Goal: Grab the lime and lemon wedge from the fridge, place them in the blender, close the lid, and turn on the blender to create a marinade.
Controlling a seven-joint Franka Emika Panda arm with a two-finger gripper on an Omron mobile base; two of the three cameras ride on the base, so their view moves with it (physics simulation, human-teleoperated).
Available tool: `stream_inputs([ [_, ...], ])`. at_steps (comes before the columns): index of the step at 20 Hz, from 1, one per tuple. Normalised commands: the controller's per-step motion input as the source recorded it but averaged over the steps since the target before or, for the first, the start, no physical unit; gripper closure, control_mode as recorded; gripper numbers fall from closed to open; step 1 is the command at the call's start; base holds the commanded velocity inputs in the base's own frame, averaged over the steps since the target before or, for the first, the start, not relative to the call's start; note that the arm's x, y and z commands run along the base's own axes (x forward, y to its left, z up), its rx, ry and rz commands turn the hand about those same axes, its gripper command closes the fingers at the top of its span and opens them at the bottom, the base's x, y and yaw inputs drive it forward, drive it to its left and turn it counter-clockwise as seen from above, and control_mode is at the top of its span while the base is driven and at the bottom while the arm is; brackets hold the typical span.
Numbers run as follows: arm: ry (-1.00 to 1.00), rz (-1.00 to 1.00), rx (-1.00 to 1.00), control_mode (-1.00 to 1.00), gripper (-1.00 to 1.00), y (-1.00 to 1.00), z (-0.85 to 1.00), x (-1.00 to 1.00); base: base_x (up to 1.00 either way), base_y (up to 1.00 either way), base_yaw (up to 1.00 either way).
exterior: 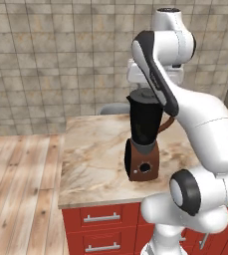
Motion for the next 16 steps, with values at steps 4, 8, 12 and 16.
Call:
stream_inputs([
  [4, -0.23, 0.0, 0.0, -1.0, -1.0, 0.03, -0.03, -1.0, 0.0, 0.0, 0.0],
  [8, -0.29, 0.0, 0.0, -1.0, -1.0, 0.03, -0.17, -1.0, 0.0, 0.0, 0.0],
  [12, -0.25, 0.0, 0.0, -1.0, -1.0, 0.06, -0.06, -1.0, 0.0, 0.0, 0.0],
  [16, -0.07, 0.0, 0.0, -1.0, -1.0, 0.17, -0.09, -0.82, 0.0, 0.0, 0.0],
])
